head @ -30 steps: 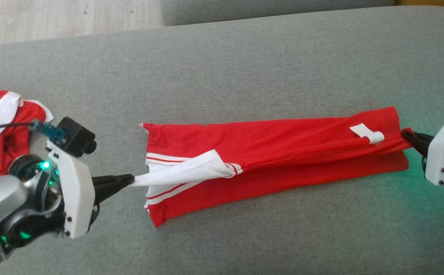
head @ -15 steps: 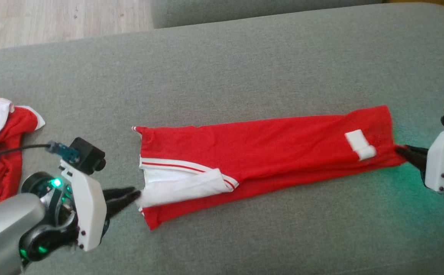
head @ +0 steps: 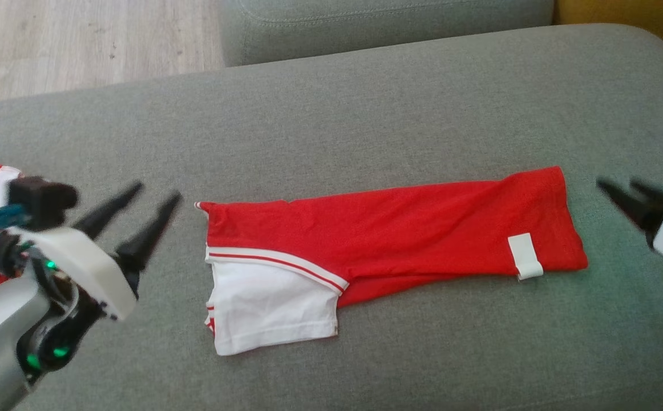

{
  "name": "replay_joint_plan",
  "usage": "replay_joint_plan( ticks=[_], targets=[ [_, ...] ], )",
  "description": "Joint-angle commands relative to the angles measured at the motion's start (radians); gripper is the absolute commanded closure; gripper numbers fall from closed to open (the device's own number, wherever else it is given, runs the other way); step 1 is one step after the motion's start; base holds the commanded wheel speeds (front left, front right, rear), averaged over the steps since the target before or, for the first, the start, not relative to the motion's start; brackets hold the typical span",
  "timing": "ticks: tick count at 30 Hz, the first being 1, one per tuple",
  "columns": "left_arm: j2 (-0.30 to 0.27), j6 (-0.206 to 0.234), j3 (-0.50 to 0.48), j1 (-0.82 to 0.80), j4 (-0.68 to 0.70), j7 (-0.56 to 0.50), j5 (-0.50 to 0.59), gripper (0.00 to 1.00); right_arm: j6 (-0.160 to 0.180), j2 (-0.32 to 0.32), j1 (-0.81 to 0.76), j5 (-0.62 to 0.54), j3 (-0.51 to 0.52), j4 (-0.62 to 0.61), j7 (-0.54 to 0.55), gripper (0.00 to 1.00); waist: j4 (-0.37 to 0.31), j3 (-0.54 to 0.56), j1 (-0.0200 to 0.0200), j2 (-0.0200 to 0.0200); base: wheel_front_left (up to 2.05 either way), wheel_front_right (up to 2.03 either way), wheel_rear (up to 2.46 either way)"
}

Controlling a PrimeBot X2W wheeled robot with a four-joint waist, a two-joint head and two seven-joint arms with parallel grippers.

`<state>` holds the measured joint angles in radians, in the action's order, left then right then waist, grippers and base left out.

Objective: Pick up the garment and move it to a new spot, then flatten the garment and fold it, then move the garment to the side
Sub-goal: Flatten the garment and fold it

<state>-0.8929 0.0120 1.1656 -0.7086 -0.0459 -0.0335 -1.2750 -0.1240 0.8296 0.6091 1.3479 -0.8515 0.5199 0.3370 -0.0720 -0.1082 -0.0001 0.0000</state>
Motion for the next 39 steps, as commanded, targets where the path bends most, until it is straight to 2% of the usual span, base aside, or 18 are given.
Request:
replay_joint_plan(
  ticks=[1, 3, 5, 8, 10, 14, 18, 19, 23, 25, 28, 34, 39],
  targets=[
    [-0.02, 0.025, -0.086, -0.009, 0.003, 0.075, -0.009, 0.0, -0.007, 0.025, 0.01, -0.019, 0.03, -0.036, -0.071, 0.0, -0.001, 0.003, 0.0001, 0.0, 0.0, 0.0, 0.0],
    [0.005, 0.06, -0.137, 0.018, -0.007, 0.198, -0.021, 0.0, -0.007, 0.005, 0.011, -0.056, 0.055, -0.064, -0.176, 0.0, -0.002, 0.005, 0.0001, 0.0, 0.0, 0.0, 0.0],
    [0.031, 0.087, -0.181, 0.046, -0.015, 0.267, -0.019, 0.0, -0.007, -0.022, 0.007, -0.101, 0.078, -0.085, -0.286, 0.0, -0.001, 0.007, 0.0001, 0.0, 0.0, 0.0, 0.0],
    [0.074, 0.13, -0.245, 0.091, -0.013, 0.293, 0.061, 0.0, -0.007, -0.072, -0.003, -0.188, 0.119, -0.084, -0.458, 0.0, 0.001, 0.01, 0.0001, 0.0, 0.0, 0.0, 0.0],
    [0.128, 0.167, -0.336, 0.137, -0.003, 0.294, 0.147, 0.0, -0.007, -0.113, -0.014, -0.24, 0.153, -0.073, -0.547, 0.0, 0.003, 0.009, 0.0001, 0.0, 0.0, 0.0, 0.0],
    [0.262, 0.189, -0.532, 0.283, 0.006, 0.295, 0.326, 0.0, -0.007, -0.204, -0.047, -0.387, 0.249, -0.034, -0.596, 0.0, 0.011, 0.01, 0.0001, 0.0, 0.0, 0.0, 0.0],
    [0.426, 0.103, -0.72, 0.437, -0.001, 0.295, 0.45, 0.0, -0.007, -0.345, -0.127, -0.587, 0.46, -0.068, -0.598, 0.0, 0.016, 0.011, 0.0001, 0.0, 0.0, 0.0, 0.0],
    [0.426, 0.103, -0.72, 0.437, -0.001, 0.295, 0.45, 0.0, -0.007, -0.345, -0.127, -0.587, 0.46, -0.068, -0.598, 0.0, 0.016, 0.011, 0.0001, 0.0, 0.0, 0.0, 0.0],
    [0.566, 0.005, -0.856, 0.545, -0.042, 0.295, 0.582, 0.0, -0.007, -0.525, -0.262, -0.795, 0.664, -0.126, -0.598, 0.0, 0.024, 0.019, 0.0001, 0.0, 0.0, 0.0, 0.0],
    [0.62, -0.041, -0.904, 0.581, -0.065, 0.295, 0.645, 0.0, -0.007, -0.61, -0.326, -0.887, 0.715, -0.157, -0.599, 0.0, 0.026, 0.021, 0.0001, 0.0, 0.0, 0.0, 0.0],
    [0.685, -0.091, -0.95, 0.615, -0.093, 0.295, 0.734, 0.0, -0.007, -0.7, -0.399, -0.995, 0.765, -0.187, -0.599, 0.0, 0.031, 0.027, 0.0001, 0.0, 0.0, 0.0, 0.0],
    [0.757, -0.138, -0.99, 0.632, -0.154, 0.295, 0.838, 0.0, -0.007, -0.761, -0.473, -1.099, 0.796, -0.187, -0.599, 0.0, 0.041, 0.032, 0.0001, 0.0, 0.0, 0.0, 0.0],
    [0.769, -0.142, -0.986, 0.619, -0.165, 0.295, 0.853, 0.0, -0.007, -0.768, -0.469, -1.114, 0.812, -0.185, -0.599, 0.0, 0.047, 0.03, 0.0001, 0.0, 0.0, 0.0, 0.0]
  ],
)
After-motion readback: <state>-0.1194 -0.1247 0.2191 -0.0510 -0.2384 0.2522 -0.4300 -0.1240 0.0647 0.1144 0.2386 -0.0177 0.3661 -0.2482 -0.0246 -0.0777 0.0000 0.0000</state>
